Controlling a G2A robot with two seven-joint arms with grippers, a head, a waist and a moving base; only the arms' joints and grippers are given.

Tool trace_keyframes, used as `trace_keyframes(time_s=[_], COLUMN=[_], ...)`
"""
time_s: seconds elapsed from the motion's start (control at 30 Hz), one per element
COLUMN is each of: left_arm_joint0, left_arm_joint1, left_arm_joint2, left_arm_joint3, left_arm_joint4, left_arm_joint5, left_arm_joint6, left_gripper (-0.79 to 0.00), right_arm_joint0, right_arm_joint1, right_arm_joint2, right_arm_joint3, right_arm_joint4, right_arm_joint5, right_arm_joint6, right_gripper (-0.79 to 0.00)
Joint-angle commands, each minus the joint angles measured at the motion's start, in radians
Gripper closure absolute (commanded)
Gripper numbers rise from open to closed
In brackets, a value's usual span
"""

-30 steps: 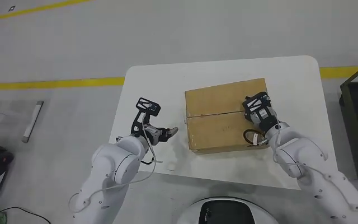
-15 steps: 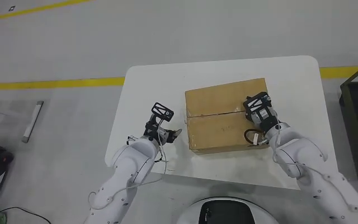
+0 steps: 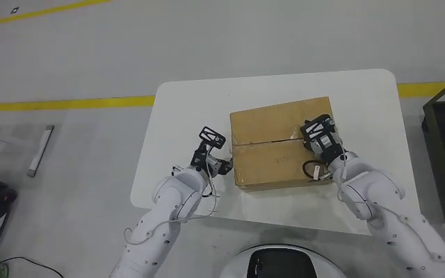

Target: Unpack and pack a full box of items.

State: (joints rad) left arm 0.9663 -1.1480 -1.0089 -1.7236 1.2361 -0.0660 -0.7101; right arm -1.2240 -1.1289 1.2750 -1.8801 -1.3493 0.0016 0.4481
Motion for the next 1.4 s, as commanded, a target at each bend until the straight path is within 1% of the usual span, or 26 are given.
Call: trace_keyframes(time_s=[0.0, 0.07, 0.13, 0.33, 0.47, 0.7, 0.87, 1.0, 1.1, 1.37], left_arm_joint0=[-0.003, -0.005, -0.006, 0.011, 0.021, 0.023, -0.002, -0.041, -0.072, -0.153], left_arm_joint1=[-0.005, -0.009, -0.010, -0.014, -0.016, -0.020, -0.027, -0.035, -0.043, -0.071], left_arm_joint2=[-0.002, -0.010, -0.014, -0.045, -0.061, -0.080, -0.069, -0.047, -0.025, 0.052], left_arm_joint3=[0.007, 0.012, 0.013, 0.002, -0.014, -0.041, -0.055, -0.066, -0.069, -0.034], left_arm_joint4=[-0.014, -0.034, -0.016, -0.027, -0.035, -0.042, -0.028, 0.000, 0.010, 0.045], left_arm_joint5=[0.017, 0.033, 0.036, 0.072, 0.075, 0.066, 0.054, 0.050, 0.046, 0.039], left_arm_joint6=[0.023, 0.046, 0.062, 0.103, 0.120, 0.116, 0.108, 0.084, 0.073, 0.055], left_gripper=[-0.785, -0.785, -0.785, -0.785, -0.785, -0.785, -0.785, -0.785, -0.785, -0.785], right_arm_joint0=[0.003, 0.007, 0.011, 0.019, 0.020, 0.018, 0.013, 0.008, 0.011, 0.043], right_arm_joint1=[-0.002, -0.003, -0.005, -0.011, -0.014, -0.019, -0.022, -0.025, -0.027, -0.032], right_arm_joint2=[0.000, -0.001, -0.001, -0.005, -0.009, -0.011, -0.006, 0.004, 0.027, 0.134], right_arm_joint3=[0.002, 0.005, 0.007, 0.013, 0.015, 0.012, 0.006, -0.003, -0.024, -0.074], right_arm_joint4=[0.001, 0.001, 0.002, 0.000, -0.004, -0.010, -0.012, -0.008, 0.026, 0.066], right_arm_joint5=[-0.001, -0.002, -0.003, -0.005, -0.006, -0.010, -0.009, -0.003, 0.019, 0.141], right_arm_joint6=[0.001, 0.002, 0.003, 0.002, 0.004, 0.006, 0.006, 0.004, 0.000, 0.006], right_gripper=[0.000, 0.000, 0.000, 0.000, 0.000, 0.000, 0.000, 0.000, 0.000, 0.000])
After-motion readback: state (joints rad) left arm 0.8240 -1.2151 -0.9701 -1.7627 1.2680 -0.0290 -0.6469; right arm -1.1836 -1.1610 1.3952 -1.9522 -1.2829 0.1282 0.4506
